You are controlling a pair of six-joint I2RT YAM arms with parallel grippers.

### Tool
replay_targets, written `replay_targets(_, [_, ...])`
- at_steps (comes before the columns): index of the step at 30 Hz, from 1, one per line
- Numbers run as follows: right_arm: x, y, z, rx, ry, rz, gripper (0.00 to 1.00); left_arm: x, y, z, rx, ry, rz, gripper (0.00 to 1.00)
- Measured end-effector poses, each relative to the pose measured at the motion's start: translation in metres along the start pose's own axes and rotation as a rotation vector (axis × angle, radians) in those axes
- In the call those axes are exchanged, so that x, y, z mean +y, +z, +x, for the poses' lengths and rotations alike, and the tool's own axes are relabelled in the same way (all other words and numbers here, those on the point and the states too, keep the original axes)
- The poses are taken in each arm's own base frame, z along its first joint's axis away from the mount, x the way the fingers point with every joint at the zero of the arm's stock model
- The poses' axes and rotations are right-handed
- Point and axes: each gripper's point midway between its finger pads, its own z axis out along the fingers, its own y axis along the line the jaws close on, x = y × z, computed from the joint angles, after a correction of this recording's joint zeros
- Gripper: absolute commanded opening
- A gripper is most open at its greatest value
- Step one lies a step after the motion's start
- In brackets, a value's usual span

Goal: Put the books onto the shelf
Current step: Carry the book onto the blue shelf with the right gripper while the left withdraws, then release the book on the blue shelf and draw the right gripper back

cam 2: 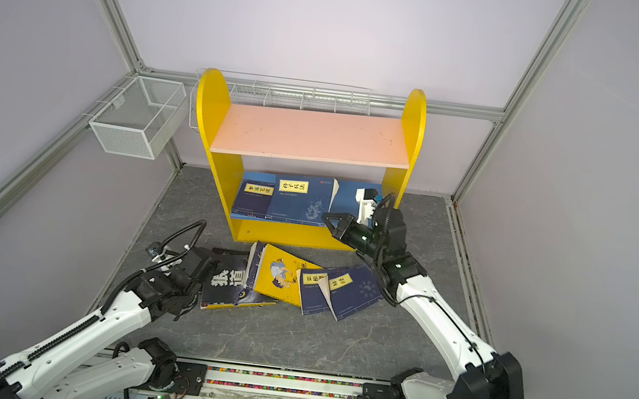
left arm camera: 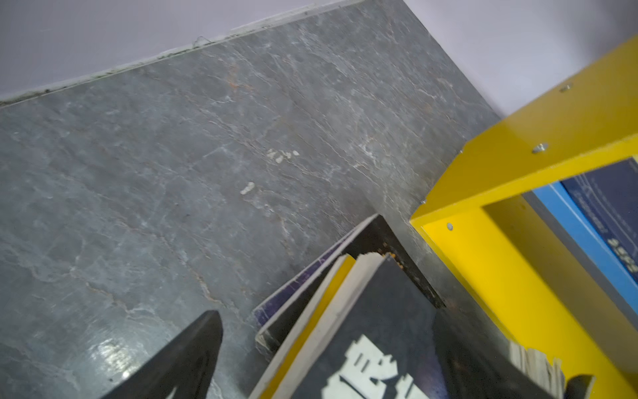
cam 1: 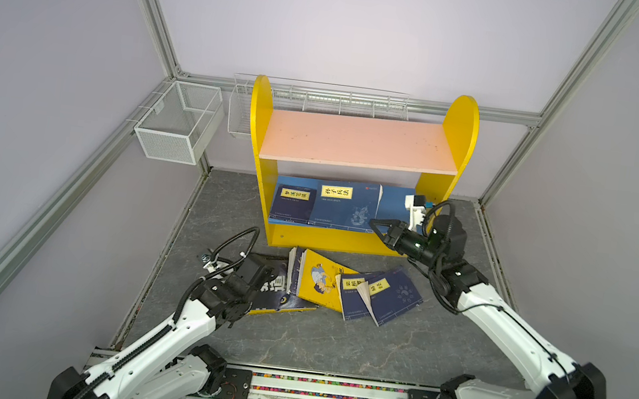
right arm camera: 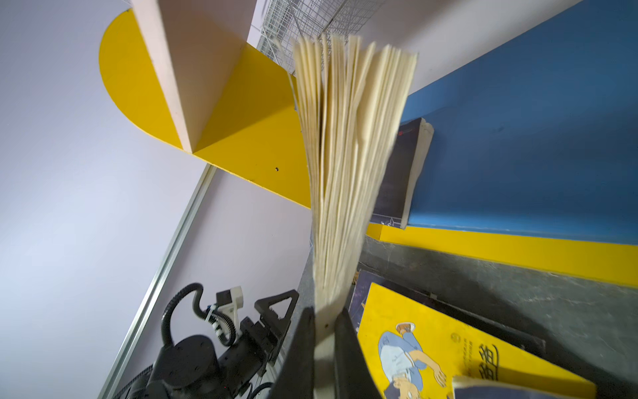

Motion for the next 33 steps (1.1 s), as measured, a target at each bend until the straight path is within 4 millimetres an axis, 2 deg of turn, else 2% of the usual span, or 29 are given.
replay_targets(4, [-0.009, 0.038, -0.001, 0.019, 0.009, 0.006, 0.06, 0.007, -0.005, -0.005, -0.003, -0.051, 0.015, 0.96])
replay_targets(10, [-0.024, 0.086, -0.006, 0.023, 0.033, 0.005, 0.06, 0.012, -0.006, -0.001, 0.014, -0.06, 0.022, 0.96])
replay_targets(17, [-0.044, 0.132, 0.015, 0.077, 0.097, 0.0, 0.06, 0.012, -0.004, 0.002, 0.027, -0.044, 0.016, 0.96])
replay_targets(22, [-0.054, 0.149, 0.027, 0.103, 0.141, -0.008, 0.06, 0.012, -0.004, 0.003, 0.031, -0.041, 0.017, 0.96])
replay_targets(28, [-0.061, 0.154, 0.026, 0.099, 0.183, -0.01, 0.06, 0.012, -0.004, 0.003, 0.031, -0.032, 0.017, 0.96])
replay_targets(33, [-0.067, 0.155, 0.028, 0.106, 0.193, 0.01, 0.2, 0.013, -0.001, 0.006, 0.036, -0.012, -0.002, 0.96])
